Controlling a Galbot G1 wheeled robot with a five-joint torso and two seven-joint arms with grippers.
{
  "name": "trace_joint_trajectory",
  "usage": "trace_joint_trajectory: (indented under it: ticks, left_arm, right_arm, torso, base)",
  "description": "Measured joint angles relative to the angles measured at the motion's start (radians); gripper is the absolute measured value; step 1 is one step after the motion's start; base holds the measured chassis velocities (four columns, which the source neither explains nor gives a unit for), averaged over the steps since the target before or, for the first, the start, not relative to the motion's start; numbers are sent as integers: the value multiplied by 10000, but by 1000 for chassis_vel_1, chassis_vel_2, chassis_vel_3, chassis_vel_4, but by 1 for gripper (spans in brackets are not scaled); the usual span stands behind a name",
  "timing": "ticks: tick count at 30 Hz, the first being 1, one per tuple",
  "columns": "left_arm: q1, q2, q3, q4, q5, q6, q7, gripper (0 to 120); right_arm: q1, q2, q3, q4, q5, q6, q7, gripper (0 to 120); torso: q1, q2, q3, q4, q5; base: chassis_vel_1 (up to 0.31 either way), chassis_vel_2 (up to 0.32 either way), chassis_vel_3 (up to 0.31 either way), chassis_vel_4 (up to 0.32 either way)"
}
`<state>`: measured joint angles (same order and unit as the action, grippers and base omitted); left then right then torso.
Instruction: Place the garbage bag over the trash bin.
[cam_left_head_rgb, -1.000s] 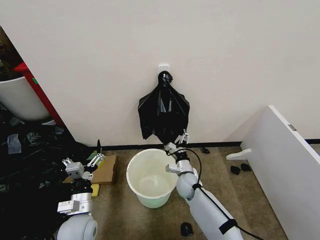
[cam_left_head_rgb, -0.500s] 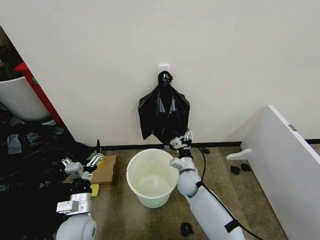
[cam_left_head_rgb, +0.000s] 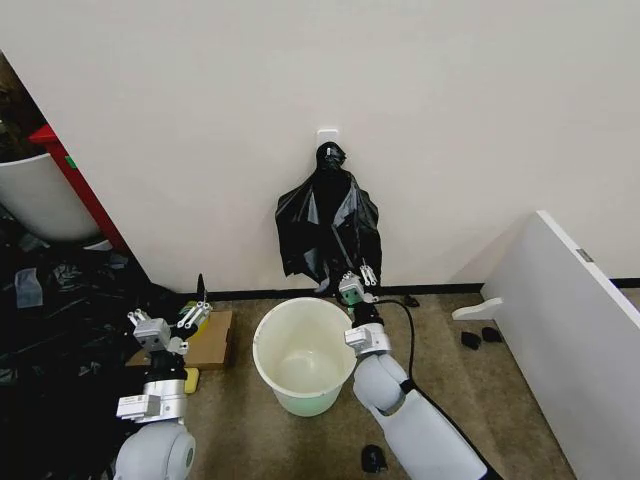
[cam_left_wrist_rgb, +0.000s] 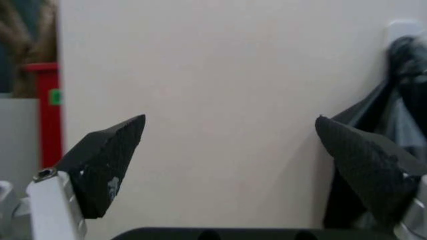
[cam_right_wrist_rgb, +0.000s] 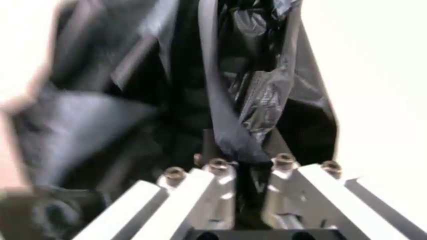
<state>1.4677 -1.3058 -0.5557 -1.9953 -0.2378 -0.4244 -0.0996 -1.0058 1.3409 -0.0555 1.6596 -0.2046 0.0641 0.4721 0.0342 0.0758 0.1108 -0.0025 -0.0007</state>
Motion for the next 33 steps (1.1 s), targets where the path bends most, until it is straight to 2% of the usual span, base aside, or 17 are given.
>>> trace_joint_trajectory:
  ticks: [2, 5, 7, 8, 10, 11, 12, 13, 15, 17, 19, 22, 24, 25, 28, 33]
  left_arm:
    - [-97, 130, 51, 18, -150, 9, 94, 100]
    - [-749, 1098, 346, 282, -1520, -82, 1131, 100]
    - [-793, 1174, 371, 316, -1605, -100, 1212, 100]
    - [-1094, 1733, 546, 601, -2094, -238, 1845, 100]
    - [-1189, 1896, 608, 719, -2216, -299, 2097, 100]
    - [-1369, 2251, 697, 1003, -2301, -352, 2504, 100]
    - [-1492, 2550, 749, 1214, -2333, -357, 2758, 100]
    - [-1865, 3174, 881, 1761, -2426, -310, 3311, 100]
    - [-2652, 3634, 1321, 2401, -2470, -50, 4080, 100]
    - [-2864, 3691, 1436, 2529, -2474, 37, 4274, 100]
    - [-3903, 3797, 1965, 3071, -2411, 400, 4831, 98]
    - [-4538, 3813, 2254, 3466, -2151, 547, 5122, 97]
    - [-5341, 3792, 2496, 4143, -1109, 520, 5712, 96]
    - [-5341, 3792, 2496, 4143, -1109, 520, 5712, 96]
    - [-6206, 3706, 2822, 4907, 4, 262, 6337, 97]
    - [-7157, 3547, 3331, 5812, 826, 175, 6893, 97]
  right_arm:
    - [-2, -30, -24, 72, 334, 126, -116, 0]
    - [57, -165, -68, 287, 2064, 852, -1062, 0]
    - [63, -172, -68, 288, 2152, 896, -1133, 0]
    - [119, -203, -68, 281, 2726, 1226, -1643, 0]
    - [147, -208, -72, 257, 2896, 1325, -1799, 0]
    - [267, -193, -147, 128, 3118, 1482, -2071, 0]
    - [348, -165, -221, 49, 3252, 1588, -2224, 0]
    - [493, -91, -380, -104, 3511, 1804, -2525, 0]
    - [522, -39, -460, -122, 3609, 2058, -2850, 0]
    - [519, -38, -468, -112, 3599, 2107, -2914, 0]
    - [493, -31, -462, -52, 3391, 2251, -3071, 0]
    - [477, 2, -444, -42, 3233, 2327, -3139, 0]
    - [446, 65, -430, 0, 3076, 2378, -3180, 0]
    - [446, 65, -430, 0, 3076, 2378, -3180, 0]
    - [411, 76, -414, 26, 2939, 2419, -3220, 0]
    - [404, 94, -356, 40, 2821, 2468, -3248, 0]
  torso:
    - [0, 0, 0, 0, -2]
    - [0, 0, 0, 0, -2]
    - [0, 0, 0, 0, -2]
    - [0, 0, 0, -7, 3]
    - [0, 0, 0, -3, 0]
    - [0, 0, 0, 2, -7]
    - [0, 0, 1, -6, -9]
    - [0, 0, 1, 3, 5]
    - [0, 0, 2, 9, -4]
    - [0, -1, 2, 7, -3]
    - [0, 0, 1, -7, -2]
    - [0, 0, 2, -7, -3]
    - [0, 0, 2, 5, -2]
    - [0, 0, 2, 5, -2]
    - [0, 0, 1, 2, -2]
    - [1, 0, 2, -1, -1]
  base:
    - [0, 0, 0, 0]
    - [0, 0, 0, 0]
    - [0, 0, 0, 0]
    - [0, 0, 0, 0]
    - [0, 0, 0, 0]
    - [0, 0, 0, 0]
    - [0, 0, 0, 0]
    - [0, 0, 0, 0]
    - [0, 0, 0, 0]
    - [0, 0, 0, 0]
    - [0, 0, 0, 0]
    - [0, 0, 0, 0]
    - [0, 0, 0, 0]
    - [0, 0, 0, 0]
    - [0, 0, 0, 0]
    - [0, 0, 0, 0]
